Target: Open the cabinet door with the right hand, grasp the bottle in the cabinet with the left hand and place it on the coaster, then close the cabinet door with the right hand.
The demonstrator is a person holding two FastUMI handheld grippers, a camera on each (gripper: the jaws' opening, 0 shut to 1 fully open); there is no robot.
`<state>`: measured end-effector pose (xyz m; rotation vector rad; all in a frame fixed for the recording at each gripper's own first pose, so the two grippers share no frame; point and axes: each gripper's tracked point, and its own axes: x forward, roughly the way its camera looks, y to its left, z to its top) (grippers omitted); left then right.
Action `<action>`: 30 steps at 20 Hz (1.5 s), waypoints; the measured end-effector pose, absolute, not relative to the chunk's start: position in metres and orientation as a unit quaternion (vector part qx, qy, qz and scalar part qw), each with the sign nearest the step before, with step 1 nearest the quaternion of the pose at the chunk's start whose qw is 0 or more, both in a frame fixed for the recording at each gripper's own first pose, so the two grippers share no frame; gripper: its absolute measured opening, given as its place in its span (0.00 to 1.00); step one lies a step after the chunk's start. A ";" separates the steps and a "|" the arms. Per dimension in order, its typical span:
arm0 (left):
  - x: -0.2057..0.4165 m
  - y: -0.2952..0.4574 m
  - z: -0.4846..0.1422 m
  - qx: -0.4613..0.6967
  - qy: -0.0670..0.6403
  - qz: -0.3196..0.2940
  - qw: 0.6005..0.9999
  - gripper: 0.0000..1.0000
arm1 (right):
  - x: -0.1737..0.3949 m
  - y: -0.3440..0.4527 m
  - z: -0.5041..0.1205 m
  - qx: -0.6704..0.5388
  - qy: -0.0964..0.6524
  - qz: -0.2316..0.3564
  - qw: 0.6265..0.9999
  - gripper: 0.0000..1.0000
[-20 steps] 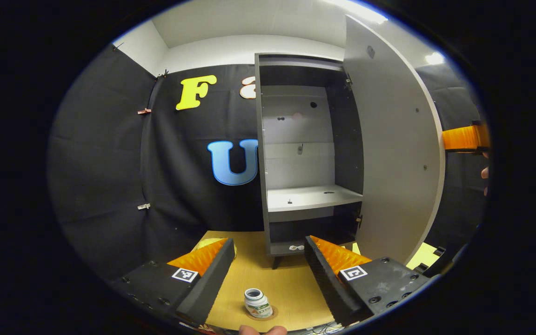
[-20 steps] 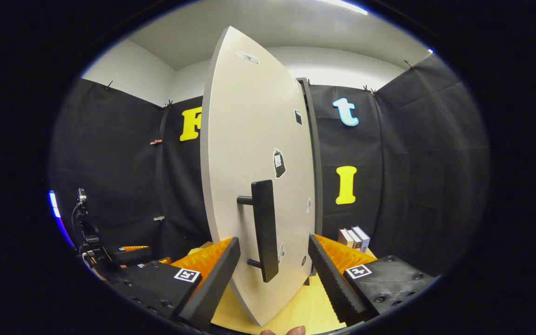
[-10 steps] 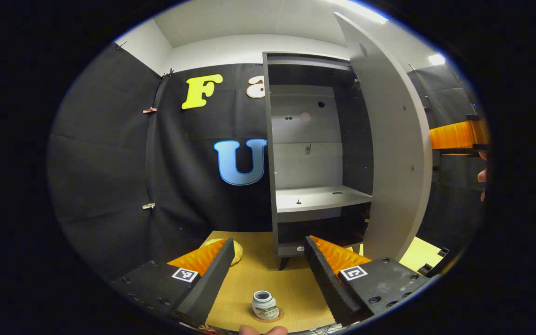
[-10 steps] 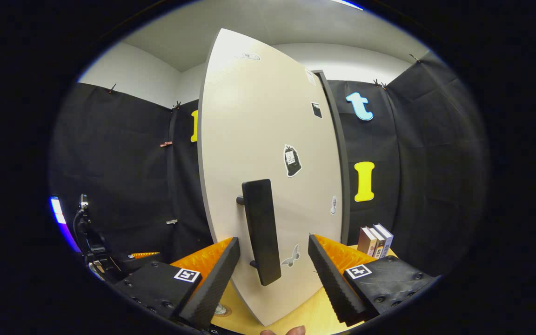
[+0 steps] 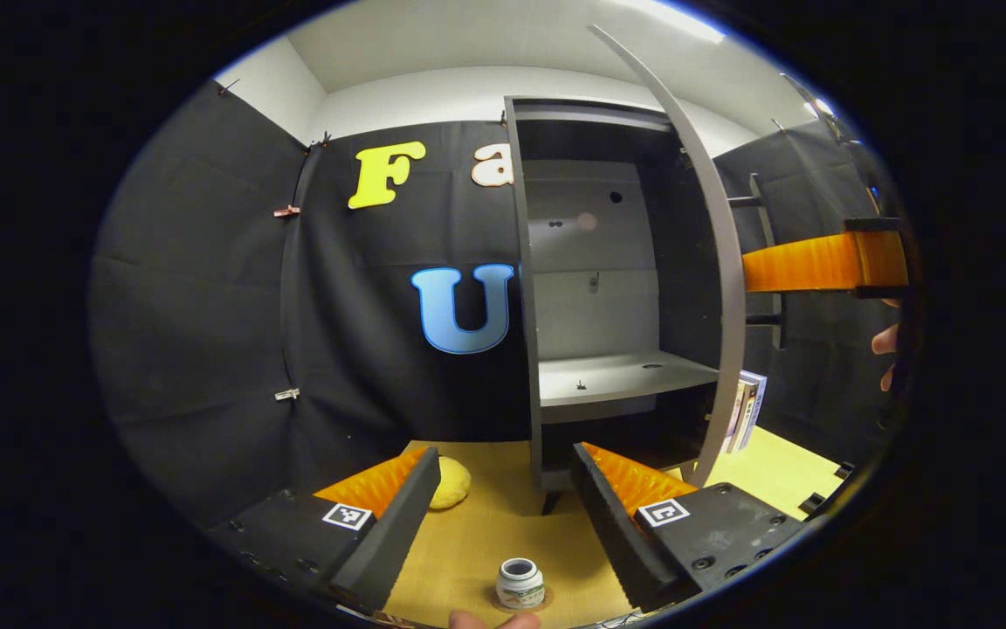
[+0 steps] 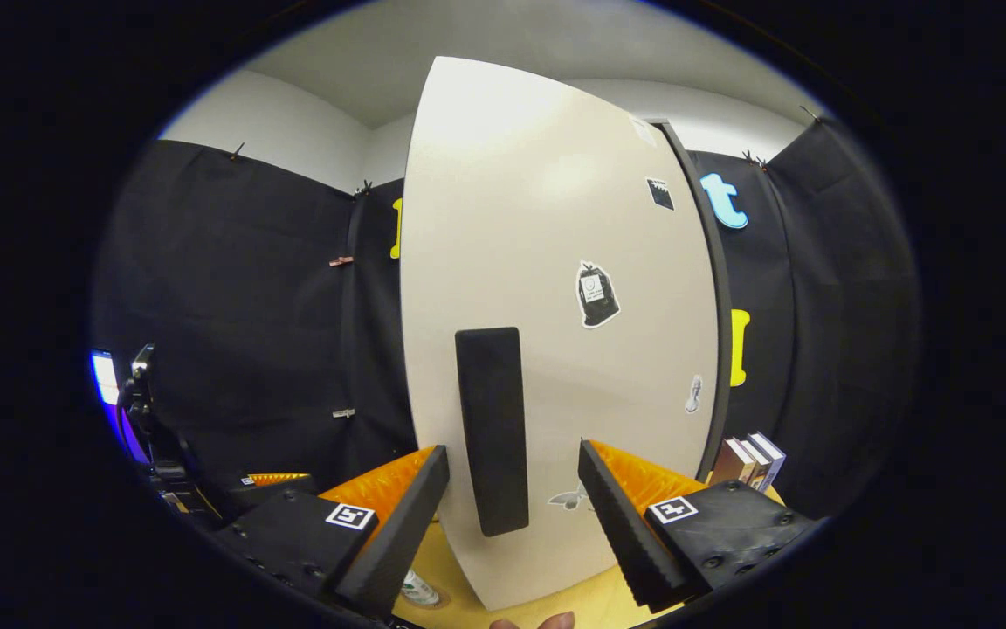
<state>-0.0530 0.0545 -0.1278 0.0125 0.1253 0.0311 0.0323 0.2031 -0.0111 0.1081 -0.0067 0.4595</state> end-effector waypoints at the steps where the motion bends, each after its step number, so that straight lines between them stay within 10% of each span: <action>1: -0.052 0.059 -0.129 0.006 0.064 0.018 0.998 0.95 | 0.040 0.207 -0.011 0.057 -0.004 0.226 0.972 0.98; 30: -0.036 0.011 -0.072 -0.017 0.036 -0.018 0.999 0.95 | 0.037 0.122 -0.025 0.039 -0.004 0.126 0.991 0.99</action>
